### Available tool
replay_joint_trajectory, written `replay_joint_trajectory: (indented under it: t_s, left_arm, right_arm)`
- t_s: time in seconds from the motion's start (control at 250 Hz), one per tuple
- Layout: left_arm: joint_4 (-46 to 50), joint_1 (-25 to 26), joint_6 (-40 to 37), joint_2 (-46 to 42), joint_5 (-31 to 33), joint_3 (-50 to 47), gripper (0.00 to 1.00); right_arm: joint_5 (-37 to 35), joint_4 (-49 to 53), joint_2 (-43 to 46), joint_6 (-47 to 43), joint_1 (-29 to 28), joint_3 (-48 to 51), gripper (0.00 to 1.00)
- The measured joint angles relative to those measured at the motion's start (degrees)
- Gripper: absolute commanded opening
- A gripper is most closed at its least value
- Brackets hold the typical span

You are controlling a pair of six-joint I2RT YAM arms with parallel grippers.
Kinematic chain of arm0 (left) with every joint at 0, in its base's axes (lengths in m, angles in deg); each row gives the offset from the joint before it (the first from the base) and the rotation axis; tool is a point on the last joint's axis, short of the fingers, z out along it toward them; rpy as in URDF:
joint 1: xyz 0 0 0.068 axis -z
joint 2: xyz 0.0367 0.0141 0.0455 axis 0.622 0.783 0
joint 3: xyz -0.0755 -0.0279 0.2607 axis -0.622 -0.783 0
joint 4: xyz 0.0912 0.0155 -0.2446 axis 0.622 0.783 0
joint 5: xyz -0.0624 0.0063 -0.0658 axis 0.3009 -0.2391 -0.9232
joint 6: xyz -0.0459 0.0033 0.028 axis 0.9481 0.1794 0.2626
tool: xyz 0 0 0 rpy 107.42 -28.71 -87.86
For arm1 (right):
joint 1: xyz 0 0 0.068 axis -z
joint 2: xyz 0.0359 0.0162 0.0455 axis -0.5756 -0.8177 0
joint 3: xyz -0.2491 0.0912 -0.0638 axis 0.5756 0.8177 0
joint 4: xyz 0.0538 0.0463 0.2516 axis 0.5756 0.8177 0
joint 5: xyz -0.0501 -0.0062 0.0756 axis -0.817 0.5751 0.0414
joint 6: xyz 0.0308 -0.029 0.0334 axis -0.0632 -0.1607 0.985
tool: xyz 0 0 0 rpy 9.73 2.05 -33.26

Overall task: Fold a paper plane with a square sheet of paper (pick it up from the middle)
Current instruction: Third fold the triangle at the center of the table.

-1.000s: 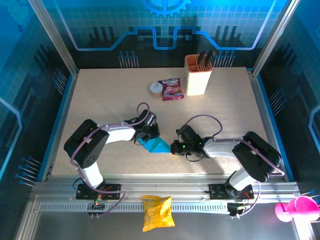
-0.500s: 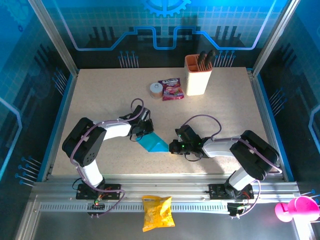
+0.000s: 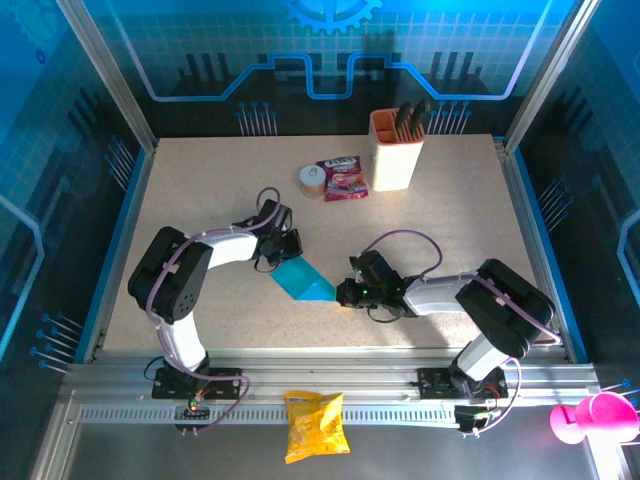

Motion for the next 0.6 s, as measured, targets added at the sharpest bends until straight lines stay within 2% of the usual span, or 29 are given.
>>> replay_joint_trajectory:
  t_s: [0.356, 0.511, 0.599]
  left_arm:
    - [4.8, -6.4, -4.2, 1.9, 5.0, 5.1, 0.03]
    - [6.2, -6.8, -5.1, 0.3, 3.8, 5.3, 0.12]
    - [6.0, -6.3, -4.7, -3.7, 1.1, 2.9, 0.19]
  right_arm:
    - [-0.7, -0.5, 0.8, 1.6, -0.6, 0.7, 0.0]
    - [-1.6, 0.3, 2.6, 3.6, -2.4, 1.1, 0.0]
    - [-1.6, 4.5, 4.7, 4.1, -3.9, 0.6, 0.0]
